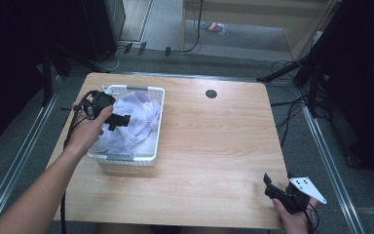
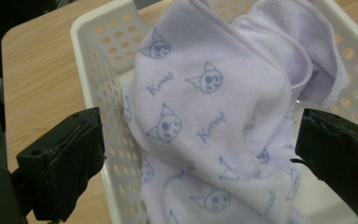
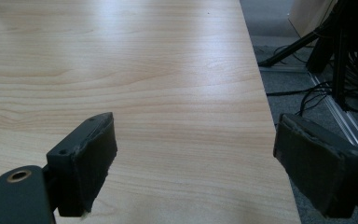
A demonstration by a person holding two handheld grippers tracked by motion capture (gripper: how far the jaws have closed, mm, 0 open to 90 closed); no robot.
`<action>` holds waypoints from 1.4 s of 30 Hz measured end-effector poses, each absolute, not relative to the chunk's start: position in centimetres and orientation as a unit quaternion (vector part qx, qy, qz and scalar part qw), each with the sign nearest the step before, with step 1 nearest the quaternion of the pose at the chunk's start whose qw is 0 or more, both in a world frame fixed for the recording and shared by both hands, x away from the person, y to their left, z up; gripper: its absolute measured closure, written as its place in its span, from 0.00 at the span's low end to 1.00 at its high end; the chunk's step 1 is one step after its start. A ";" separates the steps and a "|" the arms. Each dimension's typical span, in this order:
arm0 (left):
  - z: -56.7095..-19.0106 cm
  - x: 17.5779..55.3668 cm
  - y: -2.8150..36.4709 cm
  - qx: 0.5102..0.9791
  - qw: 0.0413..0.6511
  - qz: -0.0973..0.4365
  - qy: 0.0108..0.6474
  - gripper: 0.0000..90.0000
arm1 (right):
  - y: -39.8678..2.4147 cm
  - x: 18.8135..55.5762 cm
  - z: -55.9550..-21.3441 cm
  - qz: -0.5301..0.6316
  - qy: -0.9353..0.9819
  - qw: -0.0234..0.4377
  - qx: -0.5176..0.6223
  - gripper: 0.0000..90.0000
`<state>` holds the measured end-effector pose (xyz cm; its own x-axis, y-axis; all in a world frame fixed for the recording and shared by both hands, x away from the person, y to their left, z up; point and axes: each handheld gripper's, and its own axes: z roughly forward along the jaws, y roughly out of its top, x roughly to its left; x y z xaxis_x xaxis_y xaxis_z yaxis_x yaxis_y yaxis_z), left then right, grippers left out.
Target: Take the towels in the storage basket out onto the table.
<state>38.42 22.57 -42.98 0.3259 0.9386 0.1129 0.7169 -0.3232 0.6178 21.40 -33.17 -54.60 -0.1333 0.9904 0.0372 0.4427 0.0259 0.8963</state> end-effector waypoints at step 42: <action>-51.6 43.7 19.9 0.794 0.151 0.110 0.579 0.06 | -33.1 21.5 -54.6 0.406 0.636 0.335 0.564 0.15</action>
